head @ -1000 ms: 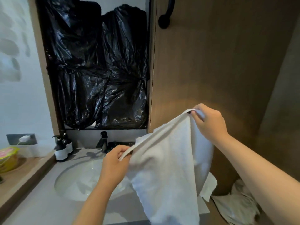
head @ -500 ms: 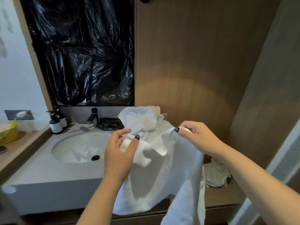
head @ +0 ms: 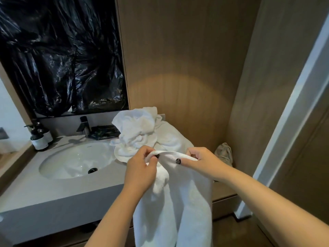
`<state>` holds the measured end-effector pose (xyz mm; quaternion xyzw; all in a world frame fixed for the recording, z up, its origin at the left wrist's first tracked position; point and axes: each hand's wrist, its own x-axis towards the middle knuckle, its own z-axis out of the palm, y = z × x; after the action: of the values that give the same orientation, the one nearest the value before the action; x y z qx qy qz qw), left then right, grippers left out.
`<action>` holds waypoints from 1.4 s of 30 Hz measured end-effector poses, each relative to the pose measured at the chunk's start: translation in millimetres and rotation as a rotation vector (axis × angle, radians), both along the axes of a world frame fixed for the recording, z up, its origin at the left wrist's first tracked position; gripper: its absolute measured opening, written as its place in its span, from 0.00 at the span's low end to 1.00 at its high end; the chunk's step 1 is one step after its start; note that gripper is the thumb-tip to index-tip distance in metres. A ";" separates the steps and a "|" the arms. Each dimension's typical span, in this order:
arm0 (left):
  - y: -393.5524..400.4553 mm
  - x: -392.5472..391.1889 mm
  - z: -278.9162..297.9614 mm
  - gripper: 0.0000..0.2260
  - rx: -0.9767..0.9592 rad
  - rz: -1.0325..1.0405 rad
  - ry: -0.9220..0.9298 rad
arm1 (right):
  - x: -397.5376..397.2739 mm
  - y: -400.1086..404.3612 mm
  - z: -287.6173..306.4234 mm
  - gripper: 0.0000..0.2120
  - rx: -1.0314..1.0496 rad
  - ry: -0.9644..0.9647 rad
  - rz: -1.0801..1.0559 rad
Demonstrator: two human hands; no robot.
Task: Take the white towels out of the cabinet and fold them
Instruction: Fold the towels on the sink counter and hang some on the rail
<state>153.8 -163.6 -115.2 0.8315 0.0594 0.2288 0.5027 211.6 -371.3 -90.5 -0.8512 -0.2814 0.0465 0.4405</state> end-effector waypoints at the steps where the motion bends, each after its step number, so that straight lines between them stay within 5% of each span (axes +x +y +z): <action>1: 7.1 -0.1 -2.2 0.10 -0.025 0.040 -0.002 | 0.4 -2.1 -4.6 0.18 -0.027 0.009 -0.023; 10: 62.0 -5.9 -17.9 0.06 -0.043 0.276 0.113 | -3.6 -11.3 -24.2 0.13 -0.259 -0.091 -0.037; 17: 43.1 -17.7 -15.6 0.30 0.197 -0.197 0.091 | -12.3 42.0 11.1 0.04 -0.351 -0.313 0.175; 19: 40.5 -16.7 -15.8 0.29 0.304 -0.294 0.089 | -13.0 56.0 13.2 0.12 -0.384 -0.334 0.232; 24: 41.6 -10.7 -10.7 0.15 0.478 -0.437 0.152 | -13.5 62.6 6.7 0.13 -0.319 -0.210 0.284; 27: 48.0 -5.8 -15.5 0.06 0.498 -0.335 0.203 | -9.0 50.3 1.7 0.07 -0.349 -0.166 0.204; 29: 53.6 -0.5 -19.4 0.04 0.451 -0.242 0.179 | -3.4 40.3 -2.6 0.14 -0.416 -0.160 0.153; 36: 83.8 23.2 -31.6 0.06 0.400 -0.054 0.196 | 3.7 0.1 -19.3 0.12 -0.519 -0.021 0.003; 42: 111.9 43.3 -34.3 0.09 0.236 0.072 0.110 | 13.4 -26.7 -34.7 0.19 -0.700 -0.181 -0.306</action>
<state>197.1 -51.8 -149.6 0.8936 0.0892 0.2059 0.3887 225.0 -398.0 -125.2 -0.9828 -0.1561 -0.0018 0.0989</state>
